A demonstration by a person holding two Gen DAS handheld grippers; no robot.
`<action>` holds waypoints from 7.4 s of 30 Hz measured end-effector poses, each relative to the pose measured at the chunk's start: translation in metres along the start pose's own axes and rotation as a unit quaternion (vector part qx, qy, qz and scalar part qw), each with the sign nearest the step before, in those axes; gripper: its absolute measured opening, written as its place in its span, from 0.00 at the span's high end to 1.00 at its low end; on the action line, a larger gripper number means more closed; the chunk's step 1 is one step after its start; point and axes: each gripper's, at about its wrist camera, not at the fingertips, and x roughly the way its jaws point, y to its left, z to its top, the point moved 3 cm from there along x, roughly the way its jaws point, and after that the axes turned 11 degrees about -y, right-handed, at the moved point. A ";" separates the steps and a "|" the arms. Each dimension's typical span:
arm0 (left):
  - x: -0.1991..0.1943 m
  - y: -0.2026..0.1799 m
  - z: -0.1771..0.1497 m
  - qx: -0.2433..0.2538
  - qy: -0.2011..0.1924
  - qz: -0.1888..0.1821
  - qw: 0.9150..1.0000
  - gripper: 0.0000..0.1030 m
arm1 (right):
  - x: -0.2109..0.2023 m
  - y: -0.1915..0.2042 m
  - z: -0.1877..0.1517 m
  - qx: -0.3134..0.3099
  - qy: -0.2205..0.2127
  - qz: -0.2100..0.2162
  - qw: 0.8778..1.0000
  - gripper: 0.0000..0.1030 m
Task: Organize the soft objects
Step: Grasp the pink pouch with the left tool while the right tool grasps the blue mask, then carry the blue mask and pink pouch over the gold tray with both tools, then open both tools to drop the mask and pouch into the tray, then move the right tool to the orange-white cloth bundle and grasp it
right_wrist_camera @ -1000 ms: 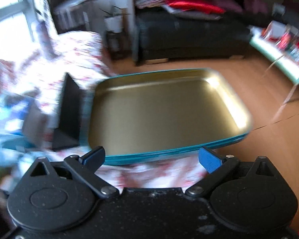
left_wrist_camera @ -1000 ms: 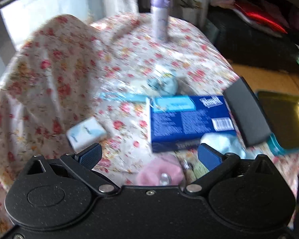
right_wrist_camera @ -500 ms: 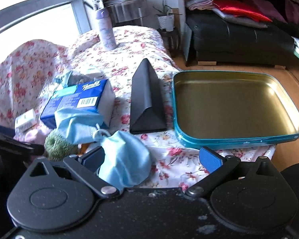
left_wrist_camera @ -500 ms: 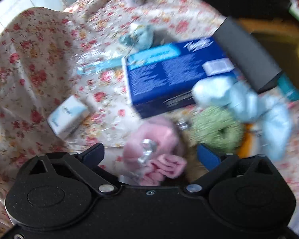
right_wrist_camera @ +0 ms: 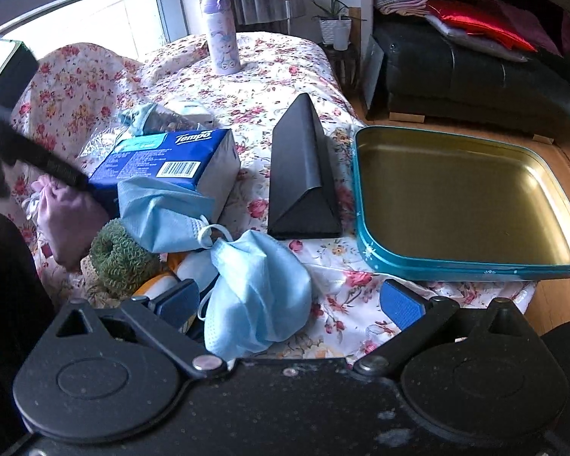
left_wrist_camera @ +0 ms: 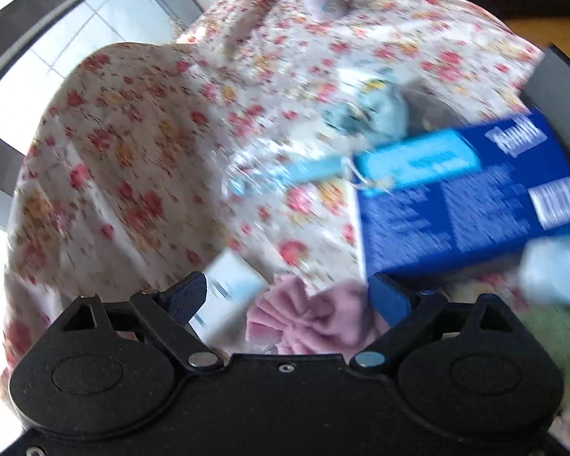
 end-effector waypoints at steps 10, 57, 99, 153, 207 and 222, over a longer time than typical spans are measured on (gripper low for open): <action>0.011 0.053 0.007 -0.049 0.009 0.010 0.999 0.12 | 0.007 0.010 0.002 0.000 0.007 0.010 1.000 0.01; -0.032 0.029 -0.017 -0.173 0.036 -0.119 0.977 0.42 | -0.022 -0.018 -0.001 0.066 -0.027 0.041 0.997 0.57; -0.131 -0.160 0.106 -0.040 -0.078 -0.266 0.960 0.42 | 0.018 -0.204 0.046 0.174 -0.142 -0.209 0.952 0.57; -0.088 -0.265 0.125 -0.006 -0.020 -0.203 0.979 0.32 | 0.019 -0.219 0.040 0.255 -0.155 -0.172 0.939 0.17; -0.058 -0.028 0.024 -0.104 -0.047 -0.070 0.991 0.15 | 0.000 -0.178 0.039 0.147 -0.169 -0.182 0.958 0.00; -0.023 0.038 0.000 -0.178 -0.056 -0.091 0.978 0.14 | -0.008 -0.059 0.006 0.016 -0.144 -0.068 0.987 0.00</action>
